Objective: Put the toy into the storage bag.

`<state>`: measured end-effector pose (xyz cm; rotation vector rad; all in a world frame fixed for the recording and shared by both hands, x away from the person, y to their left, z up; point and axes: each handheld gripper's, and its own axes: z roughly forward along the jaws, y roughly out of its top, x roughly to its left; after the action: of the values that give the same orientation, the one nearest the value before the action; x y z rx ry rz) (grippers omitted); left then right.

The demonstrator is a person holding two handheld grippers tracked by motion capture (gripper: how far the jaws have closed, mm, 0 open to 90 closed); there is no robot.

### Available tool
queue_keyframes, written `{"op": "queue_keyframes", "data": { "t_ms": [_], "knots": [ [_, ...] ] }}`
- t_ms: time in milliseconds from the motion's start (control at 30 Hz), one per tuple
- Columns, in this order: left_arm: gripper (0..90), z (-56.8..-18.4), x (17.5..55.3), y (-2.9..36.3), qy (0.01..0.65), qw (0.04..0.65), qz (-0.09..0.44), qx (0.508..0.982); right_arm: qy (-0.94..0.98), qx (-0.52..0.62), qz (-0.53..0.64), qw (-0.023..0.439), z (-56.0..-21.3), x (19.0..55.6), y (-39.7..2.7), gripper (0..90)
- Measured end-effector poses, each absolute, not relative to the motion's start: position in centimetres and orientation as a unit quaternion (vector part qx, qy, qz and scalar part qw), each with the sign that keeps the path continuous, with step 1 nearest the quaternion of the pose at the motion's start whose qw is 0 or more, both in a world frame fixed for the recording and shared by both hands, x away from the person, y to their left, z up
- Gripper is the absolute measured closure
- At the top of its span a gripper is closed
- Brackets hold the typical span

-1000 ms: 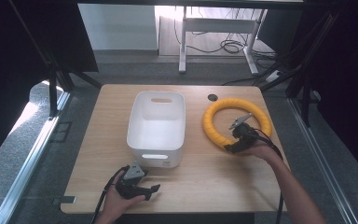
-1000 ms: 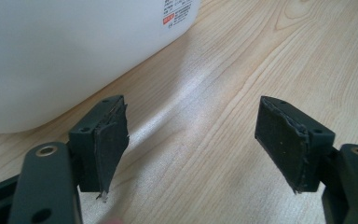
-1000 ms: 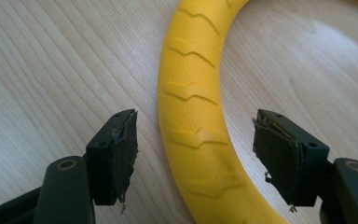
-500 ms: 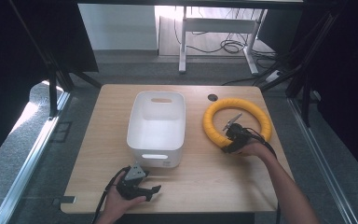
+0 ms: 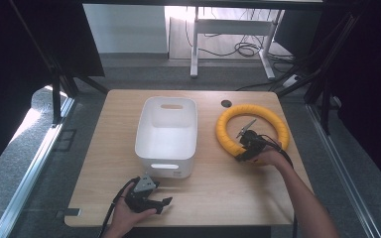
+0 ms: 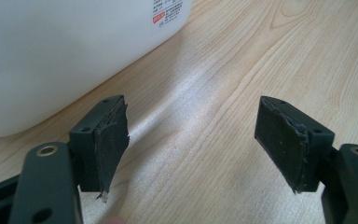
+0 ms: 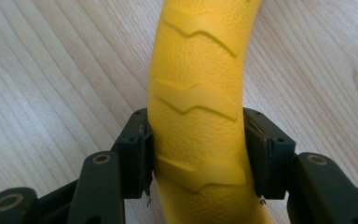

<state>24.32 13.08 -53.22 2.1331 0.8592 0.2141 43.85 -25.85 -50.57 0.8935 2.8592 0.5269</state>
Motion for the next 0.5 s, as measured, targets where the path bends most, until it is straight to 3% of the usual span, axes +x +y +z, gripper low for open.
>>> {"op": "queue_keyframes", "data": {
  "t_ms": [500],
  "knots": [
    [25.8, -53.3, 24.4, 13.1, 0.341, 0.403, 0.085, 0.845, 0.879, 0.323, 0.351, 0.016, -44.6, 44.1, -27.4, 50.9]
  ]
}}
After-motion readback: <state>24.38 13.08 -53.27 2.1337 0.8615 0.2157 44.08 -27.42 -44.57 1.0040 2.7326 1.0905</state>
